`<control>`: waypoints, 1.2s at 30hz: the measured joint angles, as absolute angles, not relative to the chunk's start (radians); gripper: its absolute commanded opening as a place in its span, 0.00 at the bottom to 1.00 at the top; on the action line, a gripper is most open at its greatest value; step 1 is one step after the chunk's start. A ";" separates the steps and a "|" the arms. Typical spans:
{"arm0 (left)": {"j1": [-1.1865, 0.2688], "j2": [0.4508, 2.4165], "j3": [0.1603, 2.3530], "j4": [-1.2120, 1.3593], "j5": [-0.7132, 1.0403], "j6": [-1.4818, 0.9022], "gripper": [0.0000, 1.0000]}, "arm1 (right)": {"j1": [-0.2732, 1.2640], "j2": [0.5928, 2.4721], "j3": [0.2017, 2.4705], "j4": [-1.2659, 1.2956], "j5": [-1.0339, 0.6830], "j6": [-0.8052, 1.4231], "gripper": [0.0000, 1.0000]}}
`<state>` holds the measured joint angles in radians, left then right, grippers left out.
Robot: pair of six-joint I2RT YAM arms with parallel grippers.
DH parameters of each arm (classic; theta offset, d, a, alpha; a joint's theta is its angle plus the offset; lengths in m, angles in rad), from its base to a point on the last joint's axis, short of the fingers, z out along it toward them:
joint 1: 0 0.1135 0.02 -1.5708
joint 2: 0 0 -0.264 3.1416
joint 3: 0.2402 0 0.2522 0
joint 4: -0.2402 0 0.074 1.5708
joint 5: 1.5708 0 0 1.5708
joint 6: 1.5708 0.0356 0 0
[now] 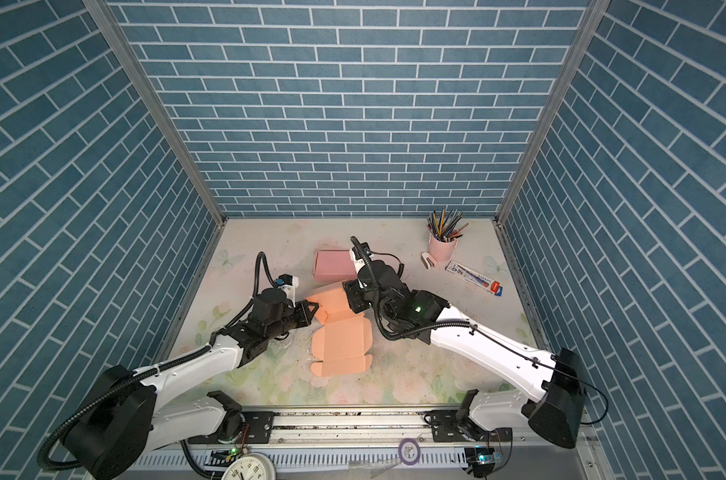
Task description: Fold the paper box
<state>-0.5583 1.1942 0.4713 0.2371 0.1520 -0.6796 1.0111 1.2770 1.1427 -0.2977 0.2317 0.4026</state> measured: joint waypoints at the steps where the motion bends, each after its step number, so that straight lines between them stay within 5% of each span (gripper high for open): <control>1: -0.579 1.194 0.473 0.238 0.135 -0.662 0.09 | 1.003 1.269 1.131 -0.292 0.218 0.408 0.57; 36: -0.869 1.390 0.479 0.431 -0.197 -0.371 0.10 | 0.908 1.145 0.965 -0.247 0.122 0.477 0.57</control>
